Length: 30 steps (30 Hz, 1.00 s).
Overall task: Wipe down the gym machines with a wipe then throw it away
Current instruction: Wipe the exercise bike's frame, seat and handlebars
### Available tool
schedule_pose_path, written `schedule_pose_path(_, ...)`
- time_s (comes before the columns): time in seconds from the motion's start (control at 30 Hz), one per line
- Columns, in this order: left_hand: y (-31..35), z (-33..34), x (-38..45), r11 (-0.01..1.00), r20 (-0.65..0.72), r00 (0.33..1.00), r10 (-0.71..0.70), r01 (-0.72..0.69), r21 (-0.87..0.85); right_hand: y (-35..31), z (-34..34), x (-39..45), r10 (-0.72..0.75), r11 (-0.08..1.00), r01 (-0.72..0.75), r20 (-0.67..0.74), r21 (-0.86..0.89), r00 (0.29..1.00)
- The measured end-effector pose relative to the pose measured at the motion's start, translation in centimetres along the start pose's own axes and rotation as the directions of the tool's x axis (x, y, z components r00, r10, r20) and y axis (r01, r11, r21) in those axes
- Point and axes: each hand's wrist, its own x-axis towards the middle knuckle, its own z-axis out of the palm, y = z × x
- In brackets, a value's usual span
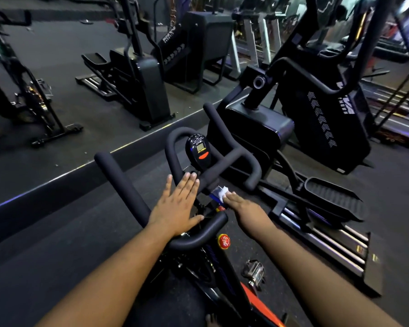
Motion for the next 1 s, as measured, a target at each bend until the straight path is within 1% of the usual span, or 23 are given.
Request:
schedule_pose_path(0.1,0.2,-0.3,0.4,0.999,-0.002,1.000,0.017,-0.017,-0.039,1.7,-0.6,-2.1,-0.082,0.997,0.082,0.020,0.010,0.996)
schedule_pose_path(0.13,0.5,-0.5,1.1,0.998,-0.022,0.999,0.026,-0.027,-0.048,2.7,-1.3,-2.3,-0.093,0.995,0.095,-0.040,0.040,0.995)
schedule_pose_path(0.17,0.5,-0.6,1.3,0.998,-0.056,0.998,0.036,-0.038,-0.046,3.1,-1.8,-2.2,-0.085,0.991,0.097,-0.129,0.089,0.988)
schedule_pose_path(0.23,1.9,-1.1,3.1,0.998,-0.102,0.992,0.067,-0.067,0.001,5.0,-3.3,-1.0,-0.005,0.978,0.078,-0.345,0.196,0.938)
schedule_pose_path(0.27,2.7,-1.4,4.1,0.996,-0.122,0.988,0.092,-0.090,0.022,5.8,-4.1,0.0,0.036,0.976,0.056,-0.410,0.212,0.911)
schedule_pose_path(0.3,3.8,-1.8,5.6,0.992,-0.151,0.980,0.127,-0.122,0.042,6.7,-5.0,1.0,0.060,0.975,0.039,-0.430,0.218,0.901)
schedule_pose_path(0.33,4.5,-2.2,6.8,0.989,-0.169,0.975,0.146,-0.139,0.058,7.1,-5.5,1.9,0.057,0.975,0.034,-0.395,0.219,0.917)
schedule_pose_path(0.4,6.0,-2.7,9.1,0.986,-0.189,0.969,0.156,-0.141,0.090,7.8,-5.1,2.7,0.014,0.965,0.046,-0.226,0.258,0.974)
schedule_pose_path(0.43,6.4,-2.8,9.9,0.985,-0.185,0.971,0.153,-0.134,0.113,8.1,-4.3,2.6,-0.015,0.969,0.052,-0.150,0.242,0.989)
schedule_pose_path(0.5,7.0,-2.4,11.3,0.977,-0.138,0.983,0.125,-0.097,0.191,9.5,-2.7,2.4,-0.047,0.990,0.056,-0.070,0.131,0.996)
schedule_pose_path(0.53,7.1,-2.3,12.0,0.968,-0.111,0.989,0.102,-0.073,0.238,10.4,-2.5,2.6,-0.031,0.996,0.035,-0.047,0.088,0.998)
schedule_pose_path(0.6,7.3,-2.3,13.5,0.934,-0.041,0.997,0.064,-0.046,0.353,12.9,-2.7,3.8,0.029,0.995,-0.030,0.010,0.092,1.000)
schedule_pose_path(0.7,6.7,-2.5,15.6,0.892,0.000,1.000,0.021,-0.019,0.451,14.8,-3.9,6.2,0.083,0.981,-0.095,0.080,0.167,0.993)
schedule_pose_path(0.8,6.6,-2.4,16.6,0.869,0.034,0.999,-0.026,0.006,0.494,14.4,-4.2,6.8,0.076,0.961,-0.099,0.098,0.259,0.992)
schedule_pose_path(0.9,6.6,-1.9,16.7,0.879,0.000,1.000,-0.021,0.018,0.476,14.1,-4.0,5.9,0.049,0.965,-0.070,0.088,0.253,0.995)
schedule_pose_path(1.0,6.6,-2.1,16.7,0.892,-0.010,1.000,-0.026,0.028,0.452,15.1,-4.4,7.9,0.057,0.959,-0.094,0.144,0.266,0.988)
